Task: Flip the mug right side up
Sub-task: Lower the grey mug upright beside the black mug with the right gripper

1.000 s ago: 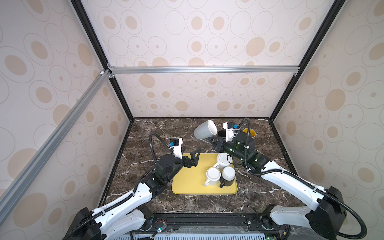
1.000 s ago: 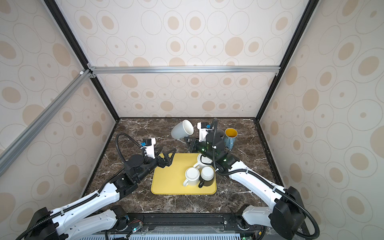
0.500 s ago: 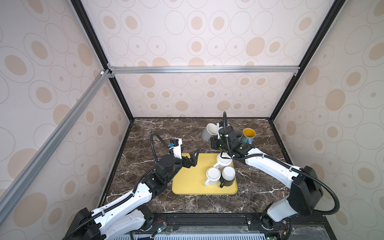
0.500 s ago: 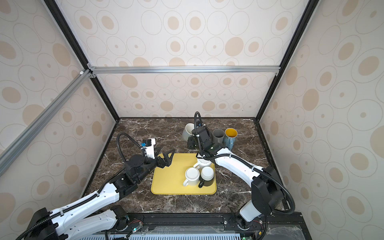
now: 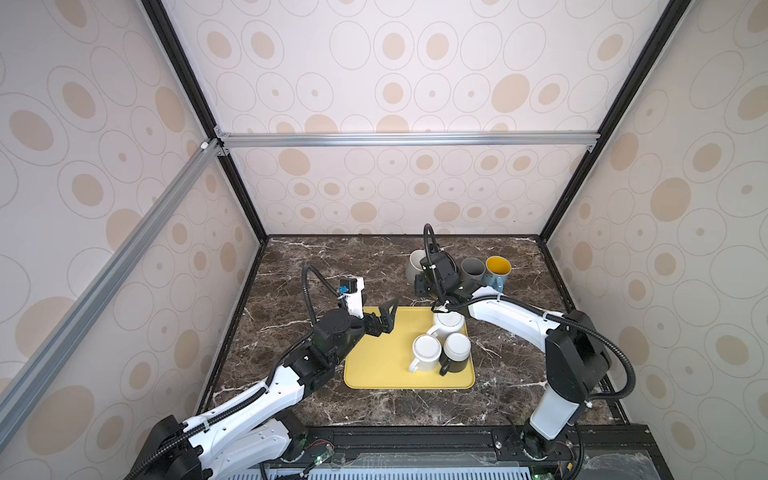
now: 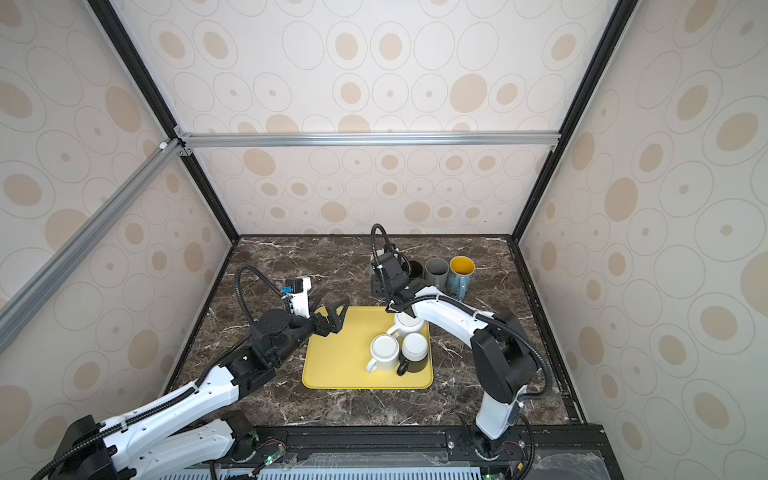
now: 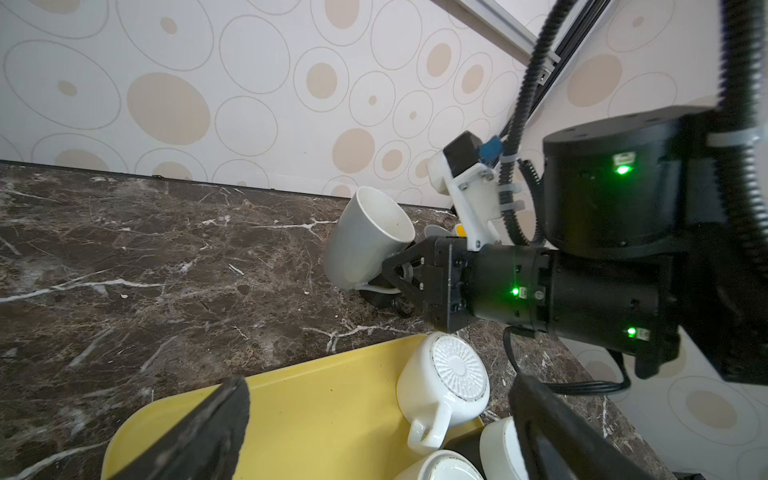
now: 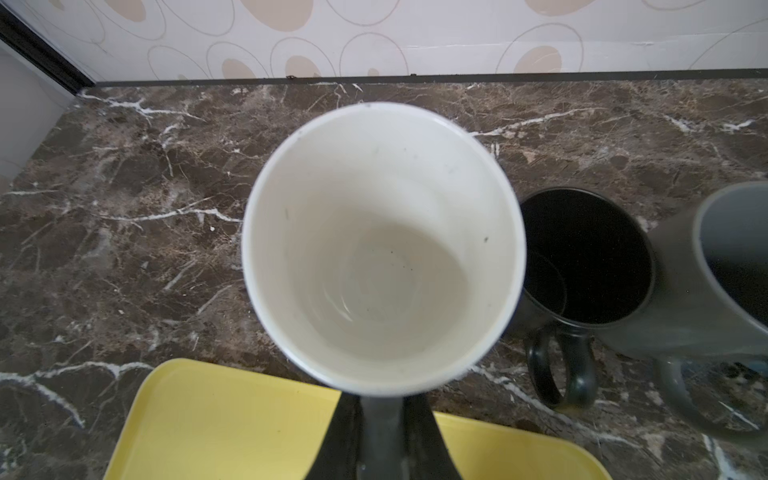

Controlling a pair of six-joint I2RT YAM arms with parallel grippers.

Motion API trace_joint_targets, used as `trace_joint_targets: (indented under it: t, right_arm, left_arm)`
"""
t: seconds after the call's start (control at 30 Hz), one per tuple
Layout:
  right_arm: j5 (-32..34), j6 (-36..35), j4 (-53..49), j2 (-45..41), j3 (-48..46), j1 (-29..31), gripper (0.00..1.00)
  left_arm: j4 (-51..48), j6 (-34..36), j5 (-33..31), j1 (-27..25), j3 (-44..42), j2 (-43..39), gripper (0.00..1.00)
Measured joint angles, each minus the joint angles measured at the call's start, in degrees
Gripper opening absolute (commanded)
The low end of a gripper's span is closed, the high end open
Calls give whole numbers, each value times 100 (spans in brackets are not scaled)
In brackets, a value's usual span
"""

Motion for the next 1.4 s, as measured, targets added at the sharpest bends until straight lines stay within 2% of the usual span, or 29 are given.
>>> trace_joint_targets:
  t: [0.7, 1.4]
  right_arm:
    - [251, -70, -258, 767, 330, -122, 0]
    - [380, 15, -350, 1091, 514, -164, 0]
  left_arm:
    - [-13, 0, -2, 0, -72, 7, 100]
    - [26, 0, -9, 0, -197, 7, 100]
